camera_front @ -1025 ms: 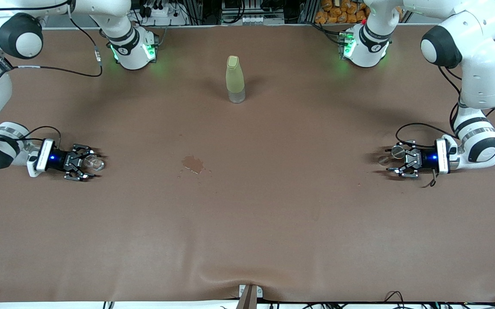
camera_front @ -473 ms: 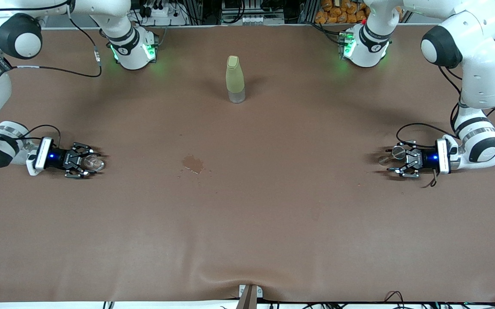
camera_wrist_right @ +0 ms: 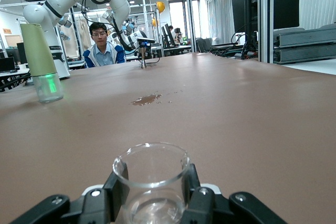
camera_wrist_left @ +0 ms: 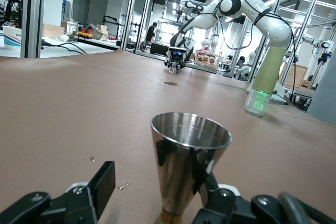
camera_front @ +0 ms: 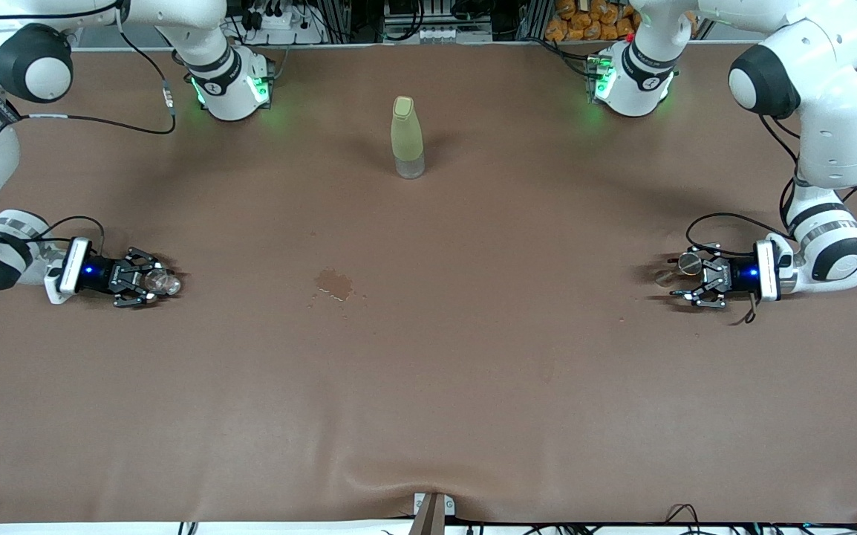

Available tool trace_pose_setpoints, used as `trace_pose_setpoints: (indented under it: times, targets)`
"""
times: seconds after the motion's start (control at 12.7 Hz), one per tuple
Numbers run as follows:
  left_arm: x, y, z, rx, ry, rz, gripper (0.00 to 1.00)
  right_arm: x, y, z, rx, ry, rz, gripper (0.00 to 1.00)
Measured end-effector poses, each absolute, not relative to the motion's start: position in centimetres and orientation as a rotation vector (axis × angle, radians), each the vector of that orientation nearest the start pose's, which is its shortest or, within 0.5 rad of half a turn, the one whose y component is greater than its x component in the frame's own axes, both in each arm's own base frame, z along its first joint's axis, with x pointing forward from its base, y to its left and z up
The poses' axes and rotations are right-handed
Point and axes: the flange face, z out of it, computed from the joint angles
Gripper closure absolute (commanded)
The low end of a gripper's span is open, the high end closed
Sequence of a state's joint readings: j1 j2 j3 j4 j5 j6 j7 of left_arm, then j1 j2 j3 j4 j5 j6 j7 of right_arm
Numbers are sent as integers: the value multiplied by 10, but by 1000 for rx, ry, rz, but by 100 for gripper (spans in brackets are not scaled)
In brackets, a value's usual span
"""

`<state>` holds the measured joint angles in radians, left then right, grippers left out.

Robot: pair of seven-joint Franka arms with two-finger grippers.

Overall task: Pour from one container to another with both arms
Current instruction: 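Lift the glass cup with the right gripper while the left gripper lifts the jigger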

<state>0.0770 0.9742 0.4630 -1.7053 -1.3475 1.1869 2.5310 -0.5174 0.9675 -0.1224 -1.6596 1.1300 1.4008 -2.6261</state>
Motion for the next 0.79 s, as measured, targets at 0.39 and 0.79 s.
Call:
trace_pose_setpoints:
  times: [0.39,0.79]
  targets:
    - [534,155,80,1395,-1133,945,61,531,-226,74,-1368,-1200,-1186,79]
    - [535,156,81,1397,-1132,942,89,584,-180,117,-1287,-1194,-1194,78]
